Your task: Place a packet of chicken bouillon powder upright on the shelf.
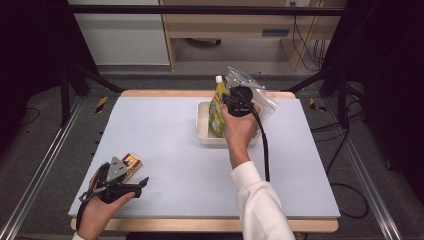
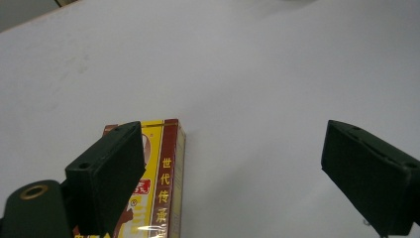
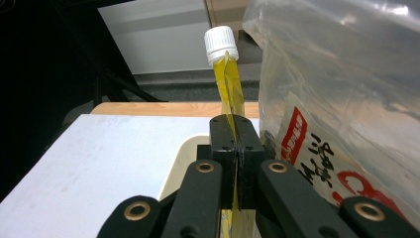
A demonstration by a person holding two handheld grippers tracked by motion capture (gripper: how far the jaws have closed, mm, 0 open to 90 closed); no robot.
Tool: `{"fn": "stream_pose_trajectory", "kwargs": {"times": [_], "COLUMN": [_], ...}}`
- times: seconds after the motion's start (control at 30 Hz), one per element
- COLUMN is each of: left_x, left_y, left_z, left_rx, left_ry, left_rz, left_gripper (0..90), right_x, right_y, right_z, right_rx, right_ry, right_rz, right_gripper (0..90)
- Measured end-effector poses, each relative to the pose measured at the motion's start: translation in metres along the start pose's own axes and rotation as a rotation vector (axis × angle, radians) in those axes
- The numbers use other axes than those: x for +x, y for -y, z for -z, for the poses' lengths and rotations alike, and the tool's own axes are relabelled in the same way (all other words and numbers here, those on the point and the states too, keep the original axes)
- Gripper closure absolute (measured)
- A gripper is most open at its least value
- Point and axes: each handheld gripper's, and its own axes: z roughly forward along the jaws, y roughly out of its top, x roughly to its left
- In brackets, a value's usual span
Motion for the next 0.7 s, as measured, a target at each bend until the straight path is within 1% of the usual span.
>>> {"fn": "stream_pose_trajectory", "kwargs": {"times": [0.3, 0.7], "left_x": [0.0, 0.0], "left_y": [0.0, 0.0], "left_z": [0.0, 0.0], "left_rx": [0.001, 0.003], "left_ry": [-0.003, -0.005], "left_rz": [-0.003, -0.004], "left_gripper": [9.4, 9.4], "right_x": [-0.001, -0.004], "right_y": [0.006, 0.014], "right_z": [0.001, 0.003], "right_rx": [-0.003, -0.007], "right_ry": [-0.015, -0.029], "right_rz": [0.011, 0.007], "right_gripper": [89.1, 88.0]}}
